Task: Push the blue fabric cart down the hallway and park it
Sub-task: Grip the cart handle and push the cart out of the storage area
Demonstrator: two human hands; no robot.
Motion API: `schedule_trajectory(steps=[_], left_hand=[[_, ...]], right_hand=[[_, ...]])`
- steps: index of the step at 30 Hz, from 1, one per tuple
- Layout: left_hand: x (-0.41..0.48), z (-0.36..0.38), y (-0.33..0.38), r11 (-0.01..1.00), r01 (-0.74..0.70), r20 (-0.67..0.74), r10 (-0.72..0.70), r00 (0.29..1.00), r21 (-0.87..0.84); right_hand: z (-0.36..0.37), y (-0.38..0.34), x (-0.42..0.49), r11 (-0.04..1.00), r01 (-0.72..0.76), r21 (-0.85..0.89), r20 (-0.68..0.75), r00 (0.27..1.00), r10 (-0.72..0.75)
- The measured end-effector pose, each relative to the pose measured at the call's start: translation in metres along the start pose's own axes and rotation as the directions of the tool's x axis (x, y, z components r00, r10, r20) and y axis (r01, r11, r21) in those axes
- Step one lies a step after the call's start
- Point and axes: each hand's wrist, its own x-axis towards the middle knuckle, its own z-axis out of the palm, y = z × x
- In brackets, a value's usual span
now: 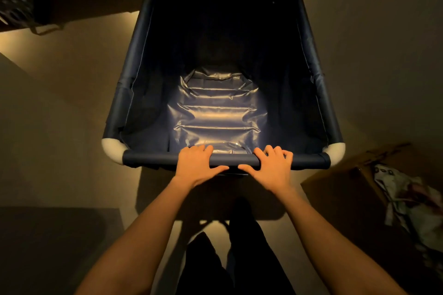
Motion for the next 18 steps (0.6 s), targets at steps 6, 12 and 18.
schedule_trajectory(steps=[6,12,18], left_hand=[[0.020,0.001,-0.006,0.999,-0.018,-0.107,0.015,0.994,-0.026],[0.045,0.007,-0.007,0.999,0.027,-0.194,-0.031,0.981,-0.024],[0.073,0.011,-0.001,0.988,0.152,-0.257,-0.146,0.955,0.005]], right_hand=[[-0.001,0.003,0.024,1.000,0.018,-0.014,0.010,1.000,-0.018],[0.001,0.011,0.056,0.999,0.049,-0.024,-0.051,0.997,-0.050],[0.001,0.021,0.095,0.994,0.102,-0.034,-0.135,0.985,-0.106]])
